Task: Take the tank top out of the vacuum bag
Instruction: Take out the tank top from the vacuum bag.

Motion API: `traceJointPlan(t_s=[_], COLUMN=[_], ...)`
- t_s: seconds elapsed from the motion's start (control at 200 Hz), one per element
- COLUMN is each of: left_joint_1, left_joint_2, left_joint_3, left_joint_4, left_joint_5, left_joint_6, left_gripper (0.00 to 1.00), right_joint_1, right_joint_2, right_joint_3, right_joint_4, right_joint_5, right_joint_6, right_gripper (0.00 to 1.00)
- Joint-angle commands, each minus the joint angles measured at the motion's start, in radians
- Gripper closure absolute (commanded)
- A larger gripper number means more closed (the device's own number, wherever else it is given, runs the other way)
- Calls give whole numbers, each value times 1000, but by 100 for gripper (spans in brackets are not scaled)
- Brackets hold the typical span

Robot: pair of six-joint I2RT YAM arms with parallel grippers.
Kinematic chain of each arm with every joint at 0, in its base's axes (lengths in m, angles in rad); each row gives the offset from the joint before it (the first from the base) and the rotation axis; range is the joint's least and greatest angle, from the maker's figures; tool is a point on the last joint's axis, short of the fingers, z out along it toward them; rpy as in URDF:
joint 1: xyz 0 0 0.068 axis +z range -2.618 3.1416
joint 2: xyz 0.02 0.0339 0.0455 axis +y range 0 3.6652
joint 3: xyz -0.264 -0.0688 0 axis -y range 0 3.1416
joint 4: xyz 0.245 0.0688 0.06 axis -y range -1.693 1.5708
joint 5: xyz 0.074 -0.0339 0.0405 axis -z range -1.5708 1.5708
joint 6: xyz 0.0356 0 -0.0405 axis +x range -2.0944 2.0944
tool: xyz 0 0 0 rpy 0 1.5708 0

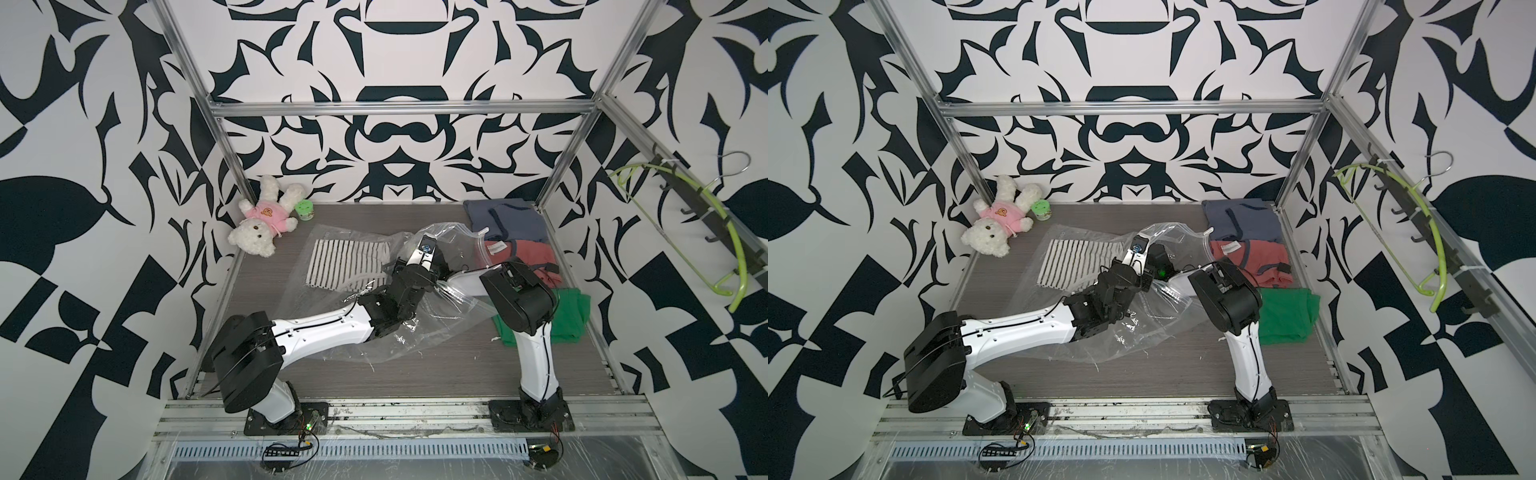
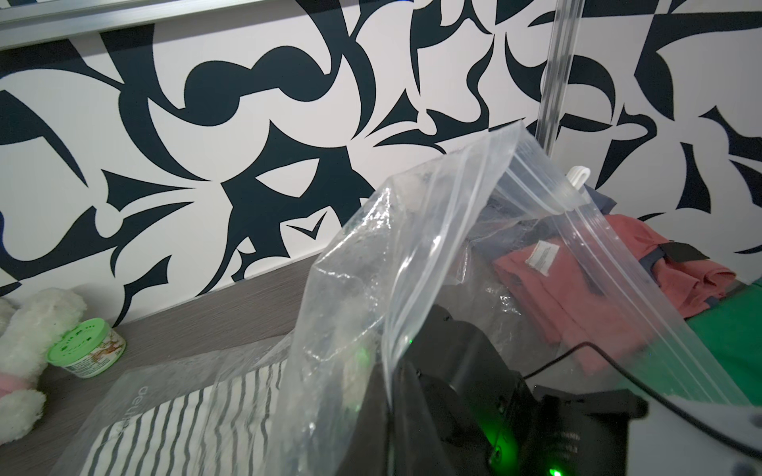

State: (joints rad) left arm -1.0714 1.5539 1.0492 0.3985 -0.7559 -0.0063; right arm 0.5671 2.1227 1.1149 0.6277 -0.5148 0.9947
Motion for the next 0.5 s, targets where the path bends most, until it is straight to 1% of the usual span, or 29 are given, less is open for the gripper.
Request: traceJointPlan(t_s=[0.0, 0.095, 0.275, 0.33, 0.38, 0.43, 0.495], left_joint_1=[7, 7, 7, 7, 7, 7, 7], left_joint_2=[8, 9, 5, 6, 8, 12, 17], left_joint_3=[-9, -10, -16, -20, -23, -22, -23], left_joint_4=[47, 53, 64, 72, 77, 77, 80], left_joint_5=[-11, -7, 8, 15, 19, 24, 39], left_joint_6=[2, 6, 1, -4, -8, -18, -32], left_gripper=[100, 100, 100, 100, 100, 100, 100], right_joint_1=[7, 7, 13, 14, 14, 14, 14], right_joint_2=[12, 46, 90, 96, 102, 116, 140], right_joint_3=[49, 77, 110, 111, 111, 113, 125], right_joint_4=[20, -19, -26, -4, 10, 49, 98], right_joint_5=[-24, -18, -16, -14, -10, -19, -39], right_joint_6=[15, 18, 31, 42, 54, 79, 123], right_gripper=[54, 54, 53, 53, 55, 57, 57])
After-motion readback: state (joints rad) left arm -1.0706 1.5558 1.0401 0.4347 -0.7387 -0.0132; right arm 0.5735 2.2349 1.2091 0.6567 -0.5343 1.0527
